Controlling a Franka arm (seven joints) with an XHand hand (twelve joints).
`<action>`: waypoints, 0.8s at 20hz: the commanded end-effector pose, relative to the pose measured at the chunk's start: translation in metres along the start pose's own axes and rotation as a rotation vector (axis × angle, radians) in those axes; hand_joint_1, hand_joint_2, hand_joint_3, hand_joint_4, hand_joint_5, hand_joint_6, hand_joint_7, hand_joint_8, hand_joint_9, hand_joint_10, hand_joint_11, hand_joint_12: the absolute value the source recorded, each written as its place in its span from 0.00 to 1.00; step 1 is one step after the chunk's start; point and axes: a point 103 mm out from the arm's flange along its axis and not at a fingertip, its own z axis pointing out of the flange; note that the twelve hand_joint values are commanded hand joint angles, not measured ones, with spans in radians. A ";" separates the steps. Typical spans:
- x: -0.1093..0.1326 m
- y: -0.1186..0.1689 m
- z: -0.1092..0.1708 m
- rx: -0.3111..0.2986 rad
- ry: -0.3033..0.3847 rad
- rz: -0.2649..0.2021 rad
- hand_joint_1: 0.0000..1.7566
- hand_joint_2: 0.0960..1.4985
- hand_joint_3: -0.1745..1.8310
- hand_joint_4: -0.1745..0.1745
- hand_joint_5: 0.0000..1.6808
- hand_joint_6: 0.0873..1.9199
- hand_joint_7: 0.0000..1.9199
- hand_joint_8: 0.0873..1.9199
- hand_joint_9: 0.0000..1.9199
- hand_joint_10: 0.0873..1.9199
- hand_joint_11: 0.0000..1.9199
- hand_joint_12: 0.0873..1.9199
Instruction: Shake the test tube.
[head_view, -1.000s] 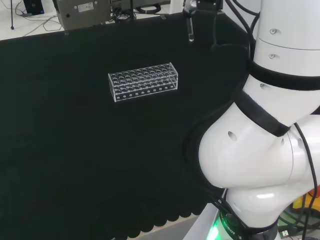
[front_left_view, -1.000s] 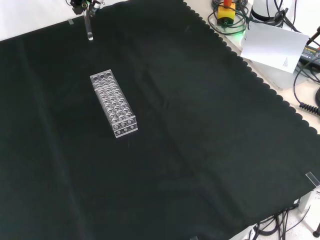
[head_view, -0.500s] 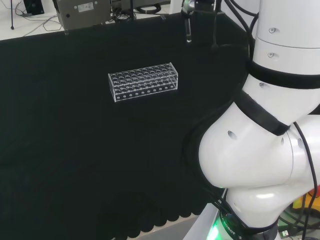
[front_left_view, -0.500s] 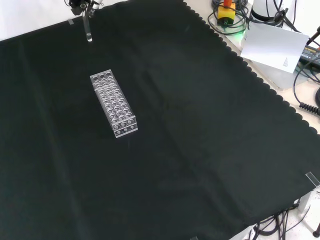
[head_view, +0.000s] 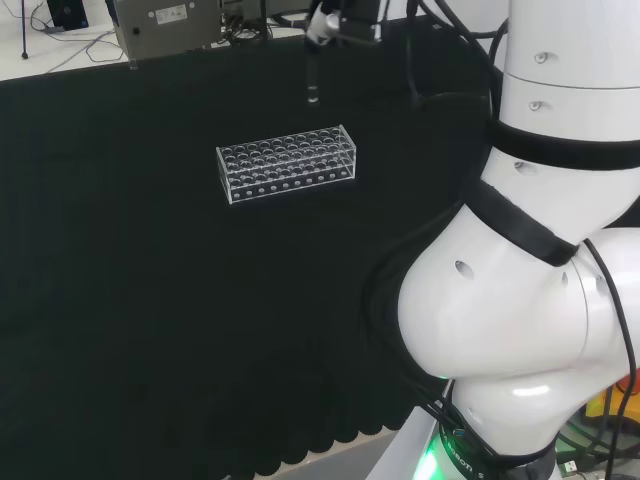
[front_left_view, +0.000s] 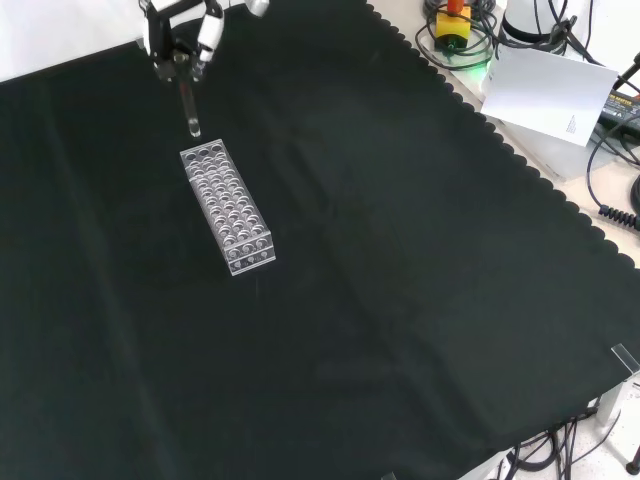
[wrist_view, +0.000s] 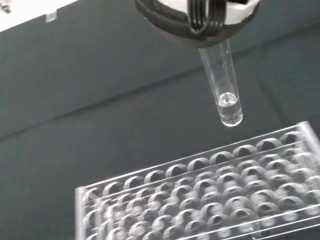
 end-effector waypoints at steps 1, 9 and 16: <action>0.063 0.002 0.020 0.045 0.079 -0.121 0.81 0.65 0.09 0.00 0.66 0.21 0.64 0.47 0.65 0.25 0.66 0.41; 0.098 0.002 0.023 0.054 0.110 -0.190 0.81 0.65 0.09 0.00 0.66 0.21 0.64 0.47 0.65 0.25 0.66 0.41; 0.073 0.007 0.018 0.042 0.074 -0.142 0.81 0.65 0.09 0.00 0.66 0.21 0.63 0.47 0.65 0.25 0.66 0.41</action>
